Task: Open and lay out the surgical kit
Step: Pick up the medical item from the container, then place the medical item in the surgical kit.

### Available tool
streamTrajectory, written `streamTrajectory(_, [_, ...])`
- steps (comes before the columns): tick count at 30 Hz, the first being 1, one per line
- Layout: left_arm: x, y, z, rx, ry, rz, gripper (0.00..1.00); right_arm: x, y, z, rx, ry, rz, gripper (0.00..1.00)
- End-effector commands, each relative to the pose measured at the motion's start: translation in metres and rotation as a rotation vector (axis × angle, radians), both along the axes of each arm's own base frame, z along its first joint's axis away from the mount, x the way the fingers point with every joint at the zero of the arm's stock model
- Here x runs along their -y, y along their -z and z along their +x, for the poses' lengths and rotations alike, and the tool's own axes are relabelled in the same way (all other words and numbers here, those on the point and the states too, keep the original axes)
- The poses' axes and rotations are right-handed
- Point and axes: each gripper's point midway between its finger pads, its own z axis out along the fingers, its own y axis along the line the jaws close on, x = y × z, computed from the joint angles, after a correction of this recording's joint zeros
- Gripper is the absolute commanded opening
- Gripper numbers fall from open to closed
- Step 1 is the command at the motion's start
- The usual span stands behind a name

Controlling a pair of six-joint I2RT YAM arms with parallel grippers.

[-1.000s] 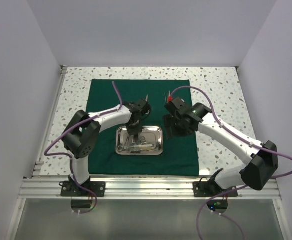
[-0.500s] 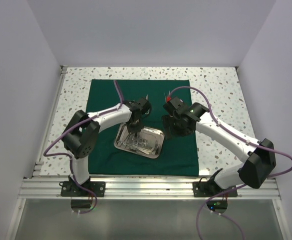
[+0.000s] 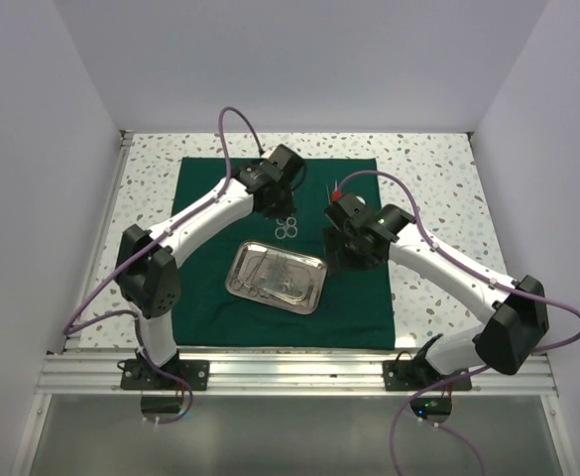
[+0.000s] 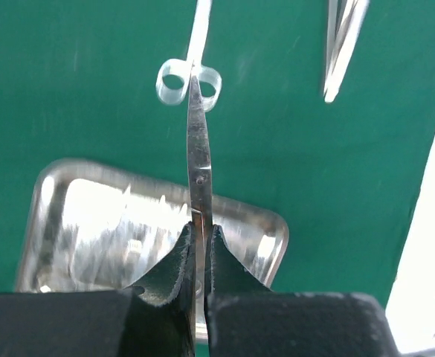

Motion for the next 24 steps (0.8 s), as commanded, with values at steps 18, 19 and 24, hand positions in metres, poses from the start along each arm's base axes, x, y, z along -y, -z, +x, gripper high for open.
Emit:
streamTrajectory(18, [0.017, 0.047, 0.167, 0.185, 0.289, 0.085, 0.32, 0.050, -0.021, -0.029, 0.074, 0.134, -0.029, 0.74])
streamTrajectory(19, [0.016, 0.040, 0.165, 0.188, 0.288, 0.083, 0.38, 0.048, -0.020, -0.029, 0.070, 0.132, -0.027, 0.74])
streamTrajectory(24, [-0.004, 0.017, 0.137, 0.201, 0.315, 0.117, 0.43, 0.035, -0.014, -0.020, 0.058, 0.117, -0.008, 0.74])
